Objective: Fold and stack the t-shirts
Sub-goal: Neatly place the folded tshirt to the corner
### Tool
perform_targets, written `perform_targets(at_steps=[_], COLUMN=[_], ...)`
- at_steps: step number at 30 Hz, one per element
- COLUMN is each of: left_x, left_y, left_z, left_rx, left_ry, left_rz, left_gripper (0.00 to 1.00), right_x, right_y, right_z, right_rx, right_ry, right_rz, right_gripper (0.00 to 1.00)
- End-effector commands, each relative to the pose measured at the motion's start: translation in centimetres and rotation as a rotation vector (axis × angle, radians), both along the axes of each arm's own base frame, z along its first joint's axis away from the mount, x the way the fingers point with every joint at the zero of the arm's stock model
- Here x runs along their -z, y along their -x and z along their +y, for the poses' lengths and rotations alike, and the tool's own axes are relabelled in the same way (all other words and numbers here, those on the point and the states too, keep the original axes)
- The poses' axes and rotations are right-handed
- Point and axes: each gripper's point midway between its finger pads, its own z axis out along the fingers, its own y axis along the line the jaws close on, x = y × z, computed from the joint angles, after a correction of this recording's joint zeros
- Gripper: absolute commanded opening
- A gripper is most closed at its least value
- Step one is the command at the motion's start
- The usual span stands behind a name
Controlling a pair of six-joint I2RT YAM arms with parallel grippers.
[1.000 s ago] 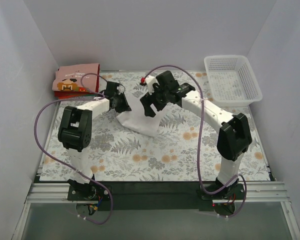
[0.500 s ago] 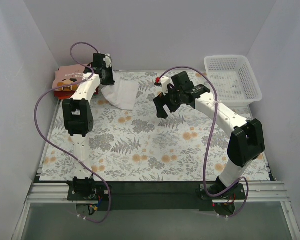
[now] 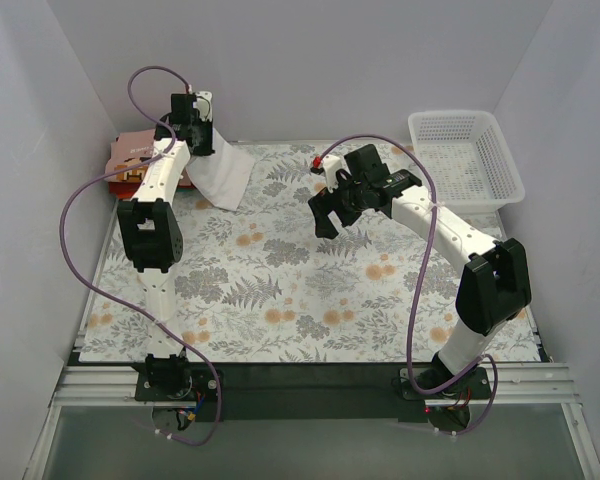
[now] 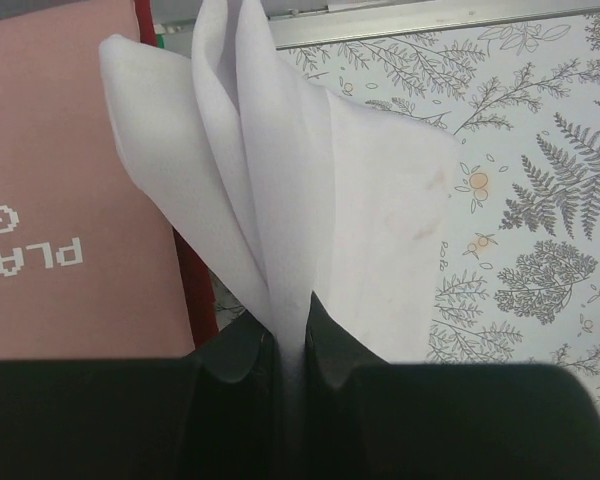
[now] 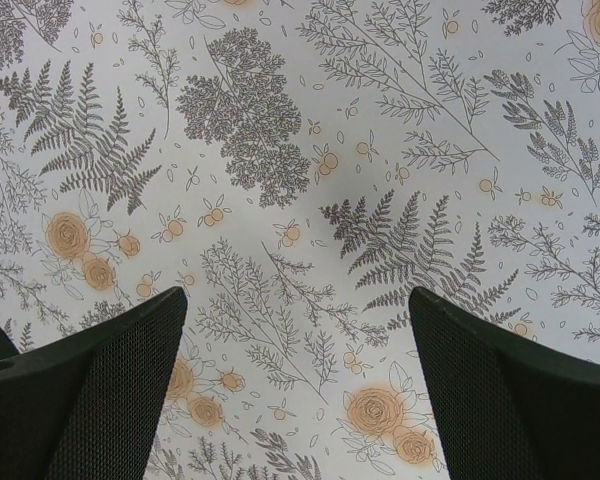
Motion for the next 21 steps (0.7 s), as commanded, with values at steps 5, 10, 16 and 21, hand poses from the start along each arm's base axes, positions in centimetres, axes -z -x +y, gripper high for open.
perform_targets(at_steps=[5, 10, 16, 21], left_x=[-11.9, -15.0, -17.2, -18.7], left_y=[-0.4, 0.3, 1.2, 1.7], left_z=[1.3, 1.2, 1.3, 1.3], left_rx=[0.008, 0.015, 0.017, 0.02], left_ry=[-0.084, -0.08, -0.084, -0.089], left_rz=[-0.265, -0.315, -0.347, -0.375], left_gripper=[0.0, 0.0, 0.0, 0.0], right_x=[-1.6, -1.7, -1.8, -1.8], right_y=[0.4, 0.3, 0.4, 0.4], right_z=[-0.1, -0.2, 0.0, 0.0], right_rx=[-0.013, -0.01, -0.012, -0.012], right_ry=[-0.033, -0.034, -0.038, -0.037], right_rz=[-0.026, -0.029, -0.029, -0.026], right_gripper=[0.98, 0.98, 0.98, 0.98])
